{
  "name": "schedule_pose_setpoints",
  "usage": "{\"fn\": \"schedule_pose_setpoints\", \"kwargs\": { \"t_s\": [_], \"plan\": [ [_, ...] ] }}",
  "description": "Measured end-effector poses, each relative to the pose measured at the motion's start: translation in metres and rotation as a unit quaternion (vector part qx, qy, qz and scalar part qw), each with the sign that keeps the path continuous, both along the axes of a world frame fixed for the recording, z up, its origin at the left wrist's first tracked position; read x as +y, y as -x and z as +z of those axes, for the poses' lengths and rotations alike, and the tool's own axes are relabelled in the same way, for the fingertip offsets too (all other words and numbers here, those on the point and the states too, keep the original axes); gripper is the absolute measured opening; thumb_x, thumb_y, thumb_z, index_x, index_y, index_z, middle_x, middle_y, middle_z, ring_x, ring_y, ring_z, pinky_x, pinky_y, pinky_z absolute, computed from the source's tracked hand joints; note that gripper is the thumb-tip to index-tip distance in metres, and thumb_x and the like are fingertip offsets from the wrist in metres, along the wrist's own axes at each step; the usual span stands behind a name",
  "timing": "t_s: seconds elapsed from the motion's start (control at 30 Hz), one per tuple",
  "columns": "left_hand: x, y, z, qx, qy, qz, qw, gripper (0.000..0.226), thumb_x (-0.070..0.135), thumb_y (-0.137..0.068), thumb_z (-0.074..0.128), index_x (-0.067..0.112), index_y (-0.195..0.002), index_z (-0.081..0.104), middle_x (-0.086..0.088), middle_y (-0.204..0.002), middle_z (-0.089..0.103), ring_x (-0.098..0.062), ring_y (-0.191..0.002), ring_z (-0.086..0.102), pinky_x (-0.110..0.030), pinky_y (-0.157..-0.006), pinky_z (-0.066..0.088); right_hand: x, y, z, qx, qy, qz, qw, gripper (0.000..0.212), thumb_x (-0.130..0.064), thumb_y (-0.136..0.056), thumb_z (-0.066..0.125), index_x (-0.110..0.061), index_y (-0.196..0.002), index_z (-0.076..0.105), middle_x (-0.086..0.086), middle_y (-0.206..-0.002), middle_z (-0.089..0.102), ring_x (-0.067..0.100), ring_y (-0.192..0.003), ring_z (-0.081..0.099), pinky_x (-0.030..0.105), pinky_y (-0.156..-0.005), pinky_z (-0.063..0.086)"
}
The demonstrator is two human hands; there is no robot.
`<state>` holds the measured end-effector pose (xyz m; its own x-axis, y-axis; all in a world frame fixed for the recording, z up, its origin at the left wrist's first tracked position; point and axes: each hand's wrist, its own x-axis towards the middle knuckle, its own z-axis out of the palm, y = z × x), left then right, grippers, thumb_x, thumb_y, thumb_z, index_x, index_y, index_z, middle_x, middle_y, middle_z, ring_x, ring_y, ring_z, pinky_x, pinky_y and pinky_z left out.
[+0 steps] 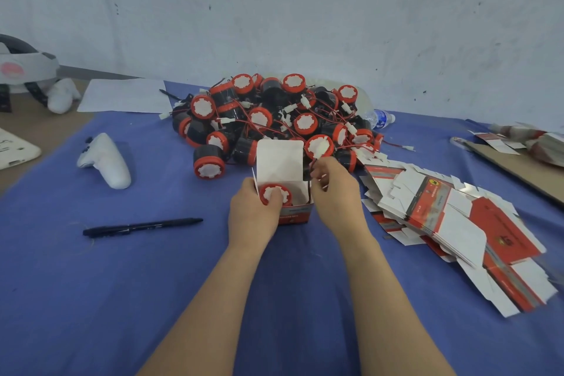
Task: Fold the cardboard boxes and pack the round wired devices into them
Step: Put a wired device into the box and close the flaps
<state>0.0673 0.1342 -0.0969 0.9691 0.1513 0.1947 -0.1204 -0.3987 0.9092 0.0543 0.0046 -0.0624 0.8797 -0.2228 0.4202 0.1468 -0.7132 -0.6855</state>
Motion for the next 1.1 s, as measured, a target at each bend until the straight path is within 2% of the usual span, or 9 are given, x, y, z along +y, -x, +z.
{"fn": "schedule_pose_setpoints", "kwargs": {
  "t_s": [0.07,0.2,0.33,0.47,0.57,0.7,0.83,0.97,1.1],
  "plan": [
    [0.000,0.000,0.000,0.002,-0.002,0.000,1.000,0.018,0.028,-0.093,0.055,0.017,-0.107,0.049,-0.005,-0.109,0.062,-0.017,-0.091,0.055,-0.023,-0.066,0.043,0.001,0.003,0.004,-0.024,-0.037,-0.017,0.999,0.022,-0.002,-0.093,0.047,-0.015,-0.110,0.050,0.002,-0.089,0.061,0.017,-0.075,0.054,0.026,-0.062,0.044],
    [0.000,-0.001,0.000,0.013,-0.006,-0.001,1.000,0.020,0.029,-0.093,0.054,0.017,-0.108,0.047,-0.005,-0.112,0.060,-0.015,-0.091,0.053,-0.025,-0.069,0.043,0.000,0.006,0.012,-0.053,-0.121,-0.038,0.991,0.044,-0.013,-0.098,0.042,-0.018,-0.142,0.038,-0.010,-0.076,0.057,0.007,-0.066,0.054,0.011,-0.054,0.041],
    [0.000,-0.001,0.001,0.017,-0.003,-0.004,1.000,0.020,0.029,-0.094,0.054,0.018,-0.109,0.047,-0.004,-0.112,0.060,-0.014,-0.090,0.053,-0.024,-0.068,0.044,0.005,0.010,0.022,-0.072,-0.152,-0.050,0.984,0.038,-0.037,-0.096,0.051,-0.019,-0.129,0.053,-0.003,-0.085,0.062,0.015,-0.070,0.062,0.014,-0.058,0.044],
    [0.000,0.000,0.001,0.014,-0.001,-0.005,1.000,0.019,0.029,-0.094,0.054,0.019,-0.108,0.046,-0.004,-0.112,0.060,-0.014,-0.090,0.053,-0.020,-0.065,0.042,0.002,0.011,0.024,-0.090,-0.061,-0.100,0.989,0.022,-0.033,-0.091,0.062,-0.022,-0.110,0.060,-0.004,-0.080,0.052,0.007,-0.064,0.045,0.024,-0.060,0.037],
    [0.000,0.000,0.001,0.018,0.002,-0.003,1.000,0.022,0.030,-0.094,0.055,0.018,-0.111,0.048,-0.004,-0.113,0.061,-0.014,-0.092,0.055,-0.020,-0.062,0.042,-0.005,0.012,0.027,-0.073,-0.172,-0.081,0.979,0.006,-0.024,-0.091,0.062,-0.021,-0.096,0.060,-0.001,-0.062,0.055,0.009,-0.056,0.049,0.025,-0.056,0.045],
    [0.000,0.000,0.001,0.015,-0.001,-0.003,1.000,0.027,0.030,-0.093,0.055,0.015,-0.116,0.050,-0.004,-0.113,0.061,-0.015,-0.092,0.055,-0.023,-0.067,0.044,-0.001,0.013,0.028,-0.073,-0.277,-0.034,0.957,0.010,-0.013,-0.092,0.055,-0.018,-0.090,0.063,-0.002,-0.068,0.068,0.006,-0.057,0.065,0.022,-0.062,0.056],
    [0.000,0.000,0.001,0.014,-0.005,-0.002,1.000,0.026,0.029,-0.093,0.054,0.015,-0.115,0.049,-0.005,-0.113,0.061,-0.016,-0.092,0.055,-0.026,-0.071,0.046,0.004,0.008,0.022,-0.047,-0.226,-0.001,0.973,0.008,-0.017,-0.097,0.053,-0.017,-0.094,0.060,-0.005,-0.074,0.066,0.000,-0.057,0.062,0.012,-0.058,0.051],
    [-0.001,0.000,0.001,0.014,-0.005,-0.002,1.000,0.025,0.028,-0.093,0.054,0.015,-0.114,0.049,-0.005,-0.112,0.061,-0.015,-0.090,0.055,-0.023,-0.067,0.045,0.006,0.007,0.014,-0.011,-0.105,0.012,0.994,0.012,-0.015,-0.097,0.051,-0.020,-0.107,0.058,-0.008,-0.093,0.064,0.001,-0.078,0.058,0.006,-0.061,0.043],
    [0.000,0.001,0.001,0.004,-0.001,-0.003,1.000,0.021,0.026,-0.093,0.055,0.015,-0.110,0.050,-0.006,-0.110,0.062,-0.016,-0.089,0.055,-0.019,-0.060,0.041,0.009,0.004,0.007,-0.003,0.017,-0.007,1.000,0.017,-0.014,-0.097,0.051,-0.013,-0.107,0.064,-0.001,-0.100,0.065,0.007,-0.083,0.056,0.012,-0.063,0.041]
  ]
}}
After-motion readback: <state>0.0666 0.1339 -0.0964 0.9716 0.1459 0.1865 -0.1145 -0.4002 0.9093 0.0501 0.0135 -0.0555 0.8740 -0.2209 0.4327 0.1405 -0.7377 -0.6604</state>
